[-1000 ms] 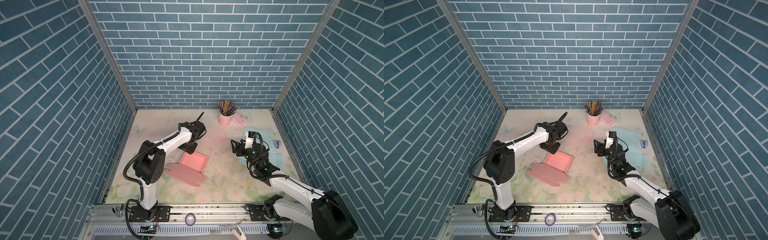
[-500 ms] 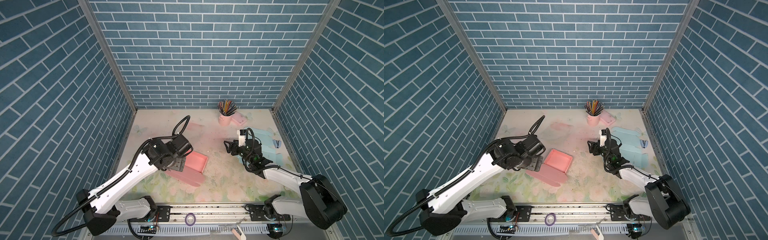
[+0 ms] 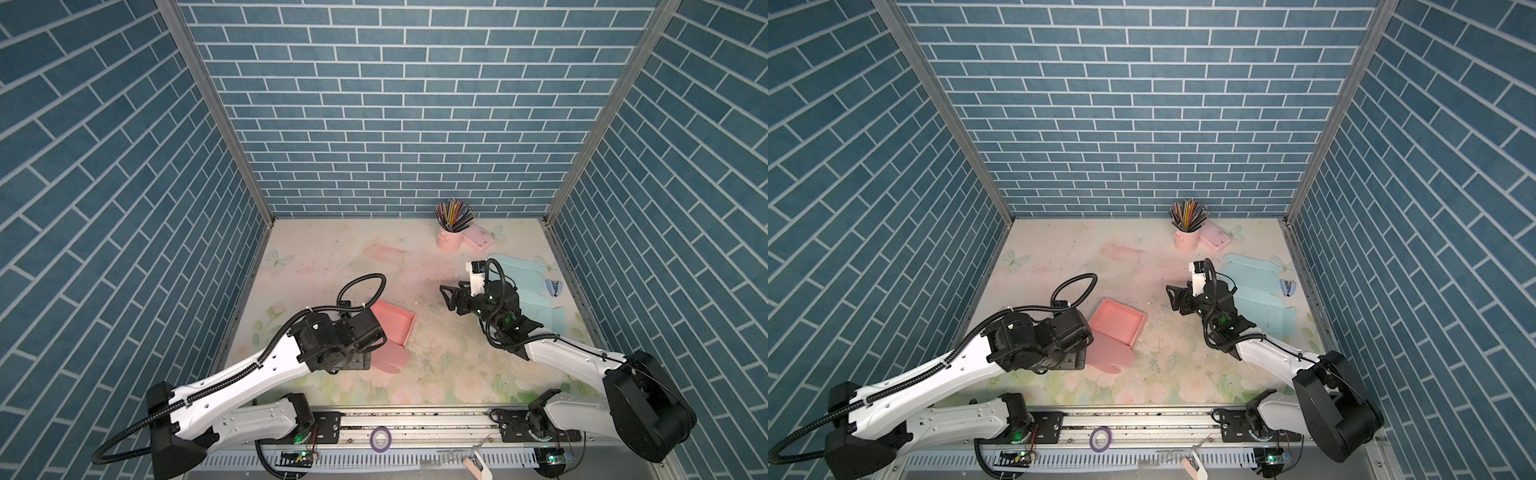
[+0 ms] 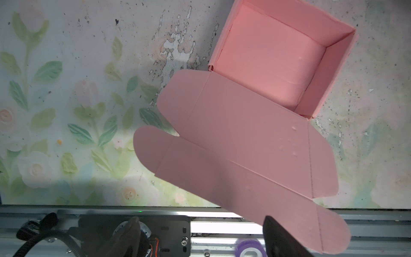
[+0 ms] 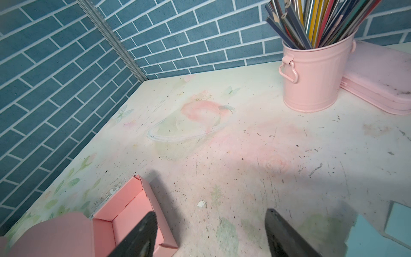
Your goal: Fold the paper box
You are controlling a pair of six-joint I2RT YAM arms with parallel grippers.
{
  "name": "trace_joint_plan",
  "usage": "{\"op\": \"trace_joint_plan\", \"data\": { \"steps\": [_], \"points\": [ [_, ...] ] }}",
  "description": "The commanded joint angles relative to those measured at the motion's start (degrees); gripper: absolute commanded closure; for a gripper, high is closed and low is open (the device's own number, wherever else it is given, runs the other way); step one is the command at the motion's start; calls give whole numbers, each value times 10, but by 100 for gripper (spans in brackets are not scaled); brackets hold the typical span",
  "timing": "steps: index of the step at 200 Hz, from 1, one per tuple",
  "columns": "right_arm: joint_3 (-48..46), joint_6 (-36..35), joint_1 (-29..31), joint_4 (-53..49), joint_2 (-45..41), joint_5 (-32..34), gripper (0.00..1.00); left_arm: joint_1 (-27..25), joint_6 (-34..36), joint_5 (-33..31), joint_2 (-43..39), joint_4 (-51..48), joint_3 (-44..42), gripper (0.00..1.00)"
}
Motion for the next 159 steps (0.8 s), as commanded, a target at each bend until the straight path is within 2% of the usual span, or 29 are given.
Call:
{"op": "trace_joint_plan", "data": {
  "steps": [1, 19, 63, 106, 159],
  "points": [
    [19, -12, 5, 6, -5, -8, 23, -7, -56, -13, -9, 28, -14, 12],
    [20, -12, 7, 7, -3, -9, 23, -7, -72, -12, -19, 54, -35, 14],
    [21, -12, 9, 10, -2, -7, 24, -12, -104, -1, -31, 87, -75, 25],
    [18, -14, 10, 12, -5, -2, 24, -13, -106, -16, -24, 114, -85, 33],
    [9, -24, 11, 12, -21, 7, 24, 1, -95, -27, -12, 135, -84, 57]
  ]
}}
